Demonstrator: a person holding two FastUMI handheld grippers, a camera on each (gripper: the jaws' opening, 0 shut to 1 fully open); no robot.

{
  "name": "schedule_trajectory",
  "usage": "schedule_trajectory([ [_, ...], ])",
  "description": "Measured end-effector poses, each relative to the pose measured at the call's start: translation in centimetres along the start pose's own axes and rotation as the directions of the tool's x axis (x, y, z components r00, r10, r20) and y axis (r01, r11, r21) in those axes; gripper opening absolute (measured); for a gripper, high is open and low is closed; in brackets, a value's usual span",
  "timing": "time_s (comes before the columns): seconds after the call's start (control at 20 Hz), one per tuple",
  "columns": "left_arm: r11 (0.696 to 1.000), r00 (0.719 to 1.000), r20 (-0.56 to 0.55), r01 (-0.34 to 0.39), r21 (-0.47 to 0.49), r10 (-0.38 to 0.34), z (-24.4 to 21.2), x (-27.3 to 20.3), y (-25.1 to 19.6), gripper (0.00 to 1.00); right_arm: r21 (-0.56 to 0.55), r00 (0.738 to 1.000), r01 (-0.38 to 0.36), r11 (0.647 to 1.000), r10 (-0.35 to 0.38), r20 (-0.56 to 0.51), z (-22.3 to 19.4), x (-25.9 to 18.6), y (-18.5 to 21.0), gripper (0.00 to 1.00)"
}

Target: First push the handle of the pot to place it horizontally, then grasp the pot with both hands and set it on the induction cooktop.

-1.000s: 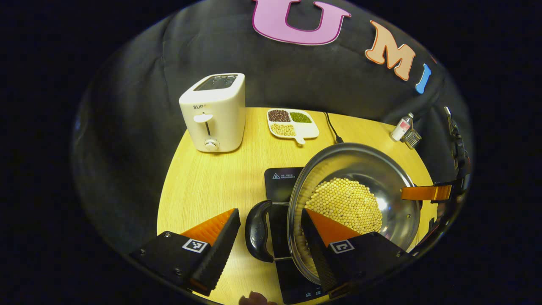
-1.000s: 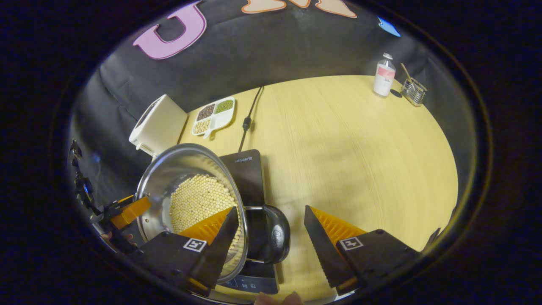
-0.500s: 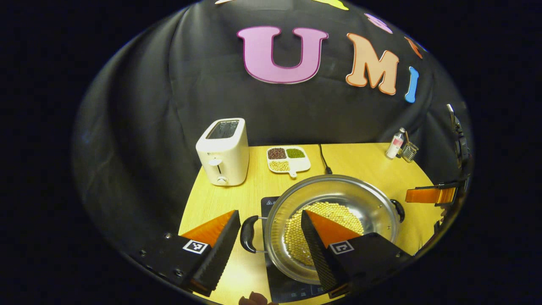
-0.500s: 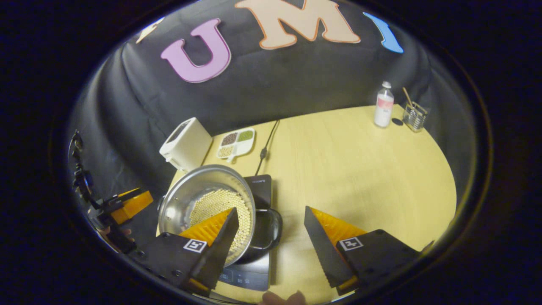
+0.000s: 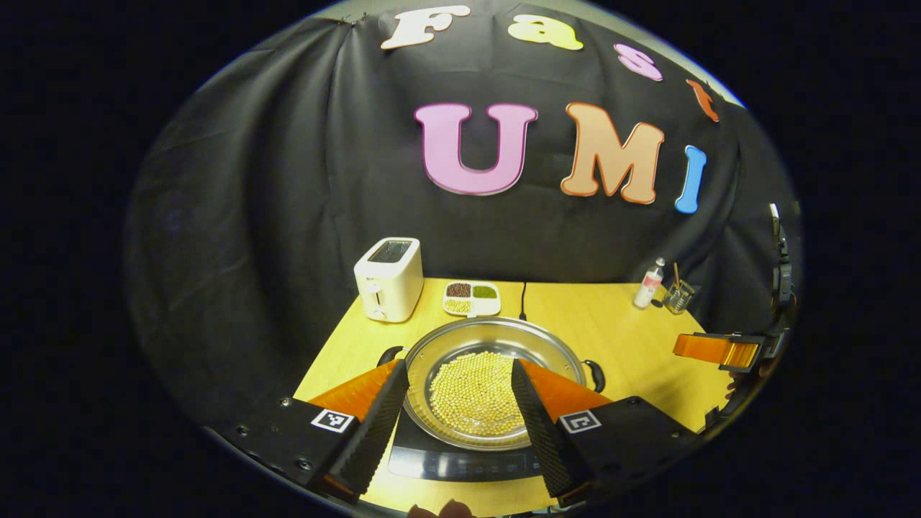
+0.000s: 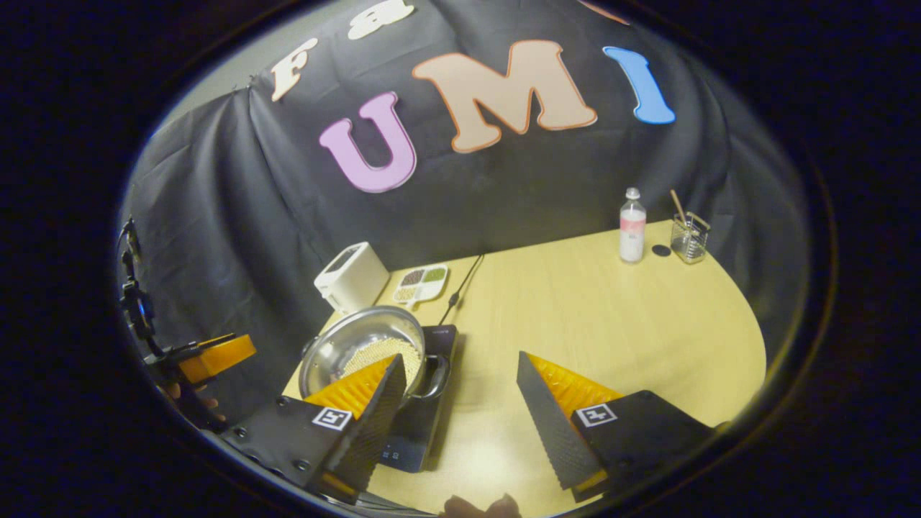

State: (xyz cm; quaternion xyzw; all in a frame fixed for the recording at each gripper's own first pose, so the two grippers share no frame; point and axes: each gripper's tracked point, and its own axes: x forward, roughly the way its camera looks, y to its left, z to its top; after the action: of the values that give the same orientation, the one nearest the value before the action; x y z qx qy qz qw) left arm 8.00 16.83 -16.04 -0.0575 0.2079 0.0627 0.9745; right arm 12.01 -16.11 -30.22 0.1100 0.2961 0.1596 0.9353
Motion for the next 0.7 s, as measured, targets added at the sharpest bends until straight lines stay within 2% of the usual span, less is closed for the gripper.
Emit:
schedule_trajectory([
  [0.15, 0.999, 0.998, 0.069, -0.006, 0.039, 0.003, 2.3, -2.8, -2.1, 0.88, 0.023, 0.997, -0.009, 1.000, 0.007, 0.073, 1.7, -3.1, -1.2, 0.92],
  [0.2, 0.999, 0.995, 0.099, 0.000, 0.050, -0.005, 3.3, -3.4, -3.0, 0.88, 0.015, 0.995, -0.005, 1.000, 0.004, 0.101, 2.4, -4.1, -1.7, 0.92],
  [0.25, 0.998, 0.992, 0.121, 0.013, 0.062, -0.021, 4.1, -4.1, -4.1, 0.88, 0.001, 0.992, 0.001, 1.000, -0.001, 0.127, 3.0, -5.2, -2.0, 0.96],
  [0.35, 0.995, 0.984, 0.173, 0.034, 0.098, -0.051, 5.8, -5.5, -6.3, 0.88, -0.029, 0.983, 0.006, 1.000, 0.000, 0.184, 4.2, -7.5, -2.1, 0.96],
  [0.5, 0.988, 0.962, 0.253, 0.069, 0.140, -0.103, 7.7, -7.6, -8.7, 0.86, -0.057, 0.962, 0.031, 0.998, -0.014, 0.272, 5.6, -11.3, -2.1, 0.96],
  [0.55, 0.986, 0.954, 0.275, 0.082, 0.148, -0.120, 8.2, -8.4, -9.3, 0.84, -0.064, 0.954, 0.042, 0.997, -0.021, 0.301, 5.9, -12.6, -2.1, 0.92],
  [0.7, 0.983, 0.933, 0.331, 0.093, 0.156, -0.141, 9.1, -11.4, -9.6, 0.85, -0.106, 0.920, 0.083, 0.991, -0.035, 0.391, 6.7, -17.3, -1.6, 0.92],
])
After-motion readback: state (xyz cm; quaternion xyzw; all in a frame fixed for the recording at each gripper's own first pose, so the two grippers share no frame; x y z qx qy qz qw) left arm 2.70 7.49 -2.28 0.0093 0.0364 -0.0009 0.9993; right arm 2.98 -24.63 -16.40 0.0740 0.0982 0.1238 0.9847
